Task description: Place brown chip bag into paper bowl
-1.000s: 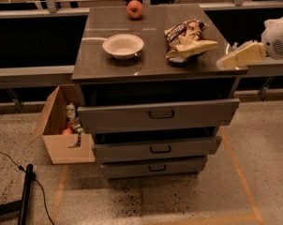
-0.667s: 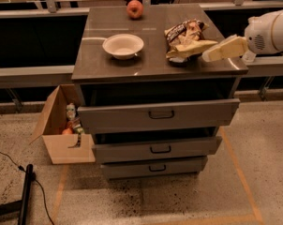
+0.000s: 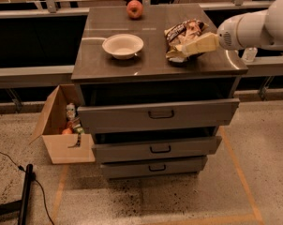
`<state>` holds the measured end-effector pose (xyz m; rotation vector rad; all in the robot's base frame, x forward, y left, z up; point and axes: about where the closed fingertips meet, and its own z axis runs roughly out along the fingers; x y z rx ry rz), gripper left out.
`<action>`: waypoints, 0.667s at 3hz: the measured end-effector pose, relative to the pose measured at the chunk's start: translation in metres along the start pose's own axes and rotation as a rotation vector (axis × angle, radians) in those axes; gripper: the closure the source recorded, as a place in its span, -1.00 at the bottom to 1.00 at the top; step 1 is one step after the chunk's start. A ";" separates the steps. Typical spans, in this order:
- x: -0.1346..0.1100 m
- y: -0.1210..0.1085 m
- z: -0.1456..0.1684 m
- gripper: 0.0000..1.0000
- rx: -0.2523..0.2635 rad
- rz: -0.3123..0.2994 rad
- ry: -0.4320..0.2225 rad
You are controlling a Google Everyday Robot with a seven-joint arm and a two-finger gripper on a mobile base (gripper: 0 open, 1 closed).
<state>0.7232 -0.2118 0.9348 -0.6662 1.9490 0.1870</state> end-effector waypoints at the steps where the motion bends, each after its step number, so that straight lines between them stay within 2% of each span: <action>1: -0.002 -0.005 0.033 -1.00 0.017 0.030 0.009; 2: -0.004 -0.001 0.055 -1.00 0.010 0.050 0.023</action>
Offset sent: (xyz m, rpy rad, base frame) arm 0.0621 0.0348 -0.0299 0.0341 0.0613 -0.0470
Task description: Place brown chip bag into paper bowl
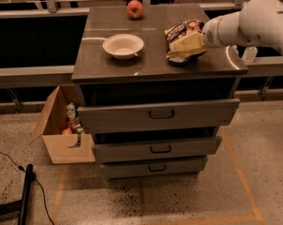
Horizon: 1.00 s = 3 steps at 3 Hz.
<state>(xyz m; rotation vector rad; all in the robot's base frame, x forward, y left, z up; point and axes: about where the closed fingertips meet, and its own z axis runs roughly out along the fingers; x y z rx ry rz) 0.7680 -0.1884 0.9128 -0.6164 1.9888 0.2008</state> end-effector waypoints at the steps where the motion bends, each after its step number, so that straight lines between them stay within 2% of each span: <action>1: 0.005 0.002 0.015 -1.00 -0.006 0.012 0.023; 2: 0.012 0.003 0.028 -0.68 -0.014 0.023 0.044; 3: 0.015 0.006 0.036 -0.22 -0.031 0.023 0.049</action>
Offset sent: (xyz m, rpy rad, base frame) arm 0.0230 0.0073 -0.0364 0.0001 0.0773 -0.0115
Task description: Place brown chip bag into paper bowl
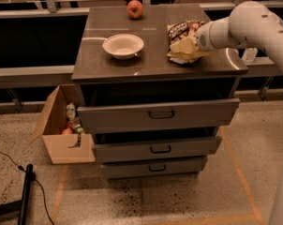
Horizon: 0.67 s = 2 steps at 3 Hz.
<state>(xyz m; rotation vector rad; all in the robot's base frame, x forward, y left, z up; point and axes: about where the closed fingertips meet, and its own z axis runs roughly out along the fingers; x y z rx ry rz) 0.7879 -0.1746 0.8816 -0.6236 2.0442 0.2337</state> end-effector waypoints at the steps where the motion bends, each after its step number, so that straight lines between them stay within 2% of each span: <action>1: 0.000 0.006 0.008 0.23 -0.016 -0.007 0.002; 2: -0.004 0.009 0.011 0.71 -0.026 -0.008 -0.014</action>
Offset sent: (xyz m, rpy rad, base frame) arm 0.0076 0.0150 0.0056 0.0311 -0.0309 0.0320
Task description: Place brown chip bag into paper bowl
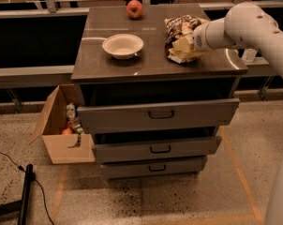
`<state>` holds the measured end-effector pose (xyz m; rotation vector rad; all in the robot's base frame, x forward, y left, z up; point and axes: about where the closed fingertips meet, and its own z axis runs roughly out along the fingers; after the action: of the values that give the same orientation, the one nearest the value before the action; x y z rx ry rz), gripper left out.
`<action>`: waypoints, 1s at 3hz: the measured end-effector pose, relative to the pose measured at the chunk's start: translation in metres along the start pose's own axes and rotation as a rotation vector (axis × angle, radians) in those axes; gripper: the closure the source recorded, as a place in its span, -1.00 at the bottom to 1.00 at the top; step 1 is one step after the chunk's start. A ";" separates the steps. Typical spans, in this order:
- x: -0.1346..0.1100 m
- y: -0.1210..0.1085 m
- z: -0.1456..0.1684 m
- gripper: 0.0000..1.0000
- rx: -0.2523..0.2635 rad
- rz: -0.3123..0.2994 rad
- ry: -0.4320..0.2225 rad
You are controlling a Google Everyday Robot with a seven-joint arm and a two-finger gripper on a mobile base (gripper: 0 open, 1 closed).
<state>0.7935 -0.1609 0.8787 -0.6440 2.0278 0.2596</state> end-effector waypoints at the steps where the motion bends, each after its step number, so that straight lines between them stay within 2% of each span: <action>1: -0.017 0.003 -0.008 1.00 -0.031 -0.005 -0.057; 2: -0.047 0.012 -0.032 1.00 -0.091 -0.016 -0.125; 3: -0.077 0.025 -0.054 1.00 -0.174 -0.016 -0.159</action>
Offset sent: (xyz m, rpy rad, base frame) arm -0.0299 0.0167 0.1098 0.1601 -0.1302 0.1756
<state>0.7714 -0.1374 0.9699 -0.7236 1.8606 0.4666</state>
